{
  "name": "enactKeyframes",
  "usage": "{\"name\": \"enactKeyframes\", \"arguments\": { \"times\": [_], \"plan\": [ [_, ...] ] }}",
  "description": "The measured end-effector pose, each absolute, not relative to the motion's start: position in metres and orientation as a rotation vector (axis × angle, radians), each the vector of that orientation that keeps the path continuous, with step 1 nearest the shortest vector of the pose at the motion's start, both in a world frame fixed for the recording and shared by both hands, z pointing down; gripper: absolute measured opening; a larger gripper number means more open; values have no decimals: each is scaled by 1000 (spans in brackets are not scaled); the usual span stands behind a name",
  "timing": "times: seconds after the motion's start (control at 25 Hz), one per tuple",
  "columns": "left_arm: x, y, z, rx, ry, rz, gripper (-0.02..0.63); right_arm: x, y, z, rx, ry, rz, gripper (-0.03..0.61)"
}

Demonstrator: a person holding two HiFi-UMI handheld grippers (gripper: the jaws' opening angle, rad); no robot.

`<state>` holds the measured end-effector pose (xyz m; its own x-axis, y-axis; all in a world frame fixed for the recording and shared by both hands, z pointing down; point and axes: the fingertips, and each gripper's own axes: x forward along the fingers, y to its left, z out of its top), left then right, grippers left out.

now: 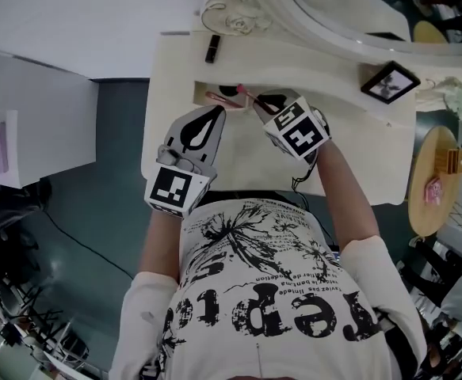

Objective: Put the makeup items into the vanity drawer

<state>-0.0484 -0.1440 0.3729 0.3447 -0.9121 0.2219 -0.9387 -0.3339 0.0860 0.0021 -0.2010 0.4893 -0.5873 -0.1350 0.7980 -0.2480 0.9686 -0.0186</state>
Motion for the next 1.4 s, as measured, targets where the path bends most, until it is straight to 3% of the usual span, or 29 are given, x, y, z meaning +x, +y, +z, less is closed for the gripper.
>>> {"name": "enactKeyframes", "arguments": {
  "times": [0.56,0.72,0.8,0.88,1.16,1.4],
  "plan": [
    [-146,-125,382,2281,-1812,200,14,-97,-182,515,101,-2150,58,63],
    [-155,-123,387,2250,-1829,192,14,-100,-185,518,126,-2145,51,66],
    [-158,-123,394,2231,-1826,195,14,-101,-183,516,131,-2160,85,160],
    [-158,-123,398,2220,-1820,193,14,-100,-180,512,131,-2174,100,189],
    [-146,-127,386,2265,-1804,170,14,-80,-193,485,271,-2274,125,198],
    [-122,-136,362,2353,-1771,164,14,-56,-204,429,453,-2504,207,165]
  ]
}}
